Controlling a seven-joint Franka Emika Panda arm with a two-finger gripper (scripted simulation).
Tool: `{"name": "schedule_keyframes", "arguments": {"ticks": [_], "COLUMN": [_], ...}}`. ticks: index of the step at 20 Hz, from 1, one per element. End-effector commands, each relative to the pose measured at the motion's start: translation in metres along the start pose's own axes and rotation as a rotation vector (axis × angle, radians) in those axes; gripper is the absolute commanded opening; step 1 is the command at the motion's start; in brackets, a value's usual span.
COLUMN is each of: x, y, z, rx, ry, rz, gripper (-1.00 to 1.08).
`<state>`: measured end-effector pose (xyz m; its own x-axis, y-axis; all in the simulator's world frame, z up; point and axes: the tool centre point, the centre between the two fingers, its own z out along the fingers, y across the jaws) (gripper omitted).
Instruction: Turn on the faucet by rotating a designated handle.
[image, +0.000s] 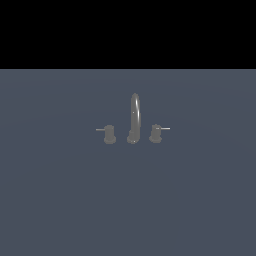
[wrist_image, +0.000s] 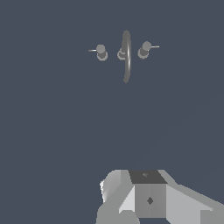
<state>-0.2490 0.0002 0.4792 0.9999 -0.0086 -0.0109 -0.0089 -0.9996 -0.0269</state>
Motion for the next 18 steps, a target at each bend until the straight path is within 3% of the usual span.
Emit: {"name": "schedule_keyframes", "arguments": {"ticks": [1, 18], "x": [0.000, 0.016], "y": [0.000, 0.010], "z": [0.000, -0.002], "rx": [0.000, -0.011], "ry": [0.000, 0.005], "rz": [0.000, 0.030], "gripper": [-1.00, -1.00]}}
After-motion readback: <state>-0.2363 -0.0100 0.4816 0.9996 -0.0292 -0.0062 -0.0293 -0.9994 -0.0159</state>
